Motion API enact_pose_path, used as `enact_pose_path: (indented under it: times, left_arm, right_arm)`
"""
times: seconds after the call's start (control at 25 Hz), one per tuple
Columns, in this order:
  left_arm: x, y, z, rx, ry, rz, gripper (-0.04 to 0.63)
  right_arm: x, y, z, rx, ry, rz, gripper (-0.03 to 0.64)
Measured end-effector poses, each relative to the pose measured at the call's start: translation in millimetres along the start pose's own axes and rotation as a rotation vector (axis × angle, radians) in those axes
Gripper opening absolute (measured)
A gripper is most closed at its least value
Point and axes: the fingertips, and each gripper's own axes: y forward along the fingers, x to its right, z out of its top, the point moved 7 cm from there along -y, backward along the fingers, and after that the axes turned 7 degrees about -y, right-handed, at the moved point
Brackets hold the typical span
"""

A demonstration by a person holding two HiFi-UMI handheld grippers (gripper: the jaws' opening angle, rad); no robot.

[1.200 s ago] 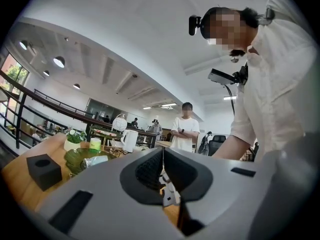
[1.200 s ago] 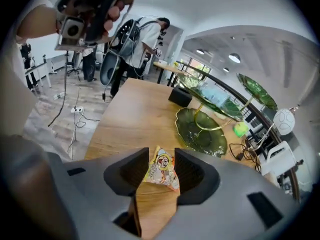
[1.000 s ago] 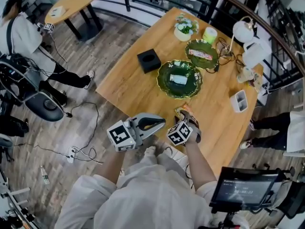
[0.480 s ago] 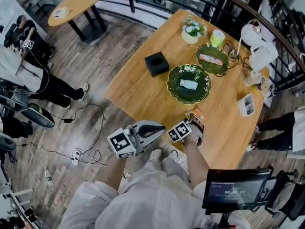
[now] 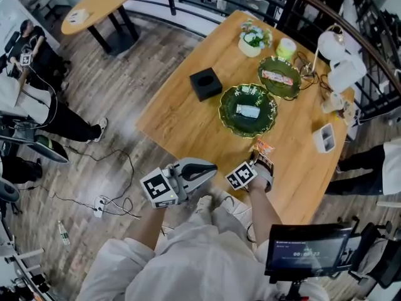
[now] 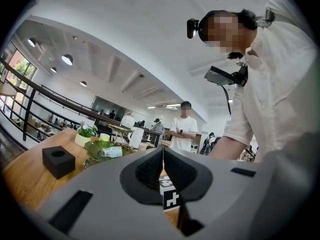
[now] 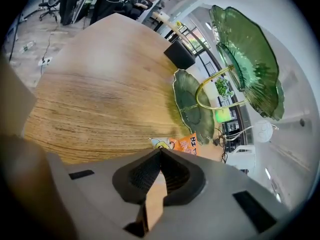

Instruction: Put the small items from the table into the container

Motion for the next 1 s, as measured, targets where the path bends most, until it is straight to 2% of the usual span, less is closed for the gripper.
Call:
enact_pose_path:
  times: [0.6,0.8,1.0]
  left_arm:
    - [9.5,48.9,9.2,-0.010,0.028,-0.120,0.008]
    - [17.1,66.1,16.0,-0.005,0.051,-0.157,0.008]
    - [25.3,75.5,24.5,0.001,0.075,-0.173,0.008]
  right_arm:
    - [36.0,-48.3,-37.2,0.170,0.124,-0.056,0.012]
    - [66.8,-89.1,-54.3,0.280,0.187,-0.098,0.012]
    - [107.9,-134.6,-55.3,0.413,0.169,-0.136,0.012]
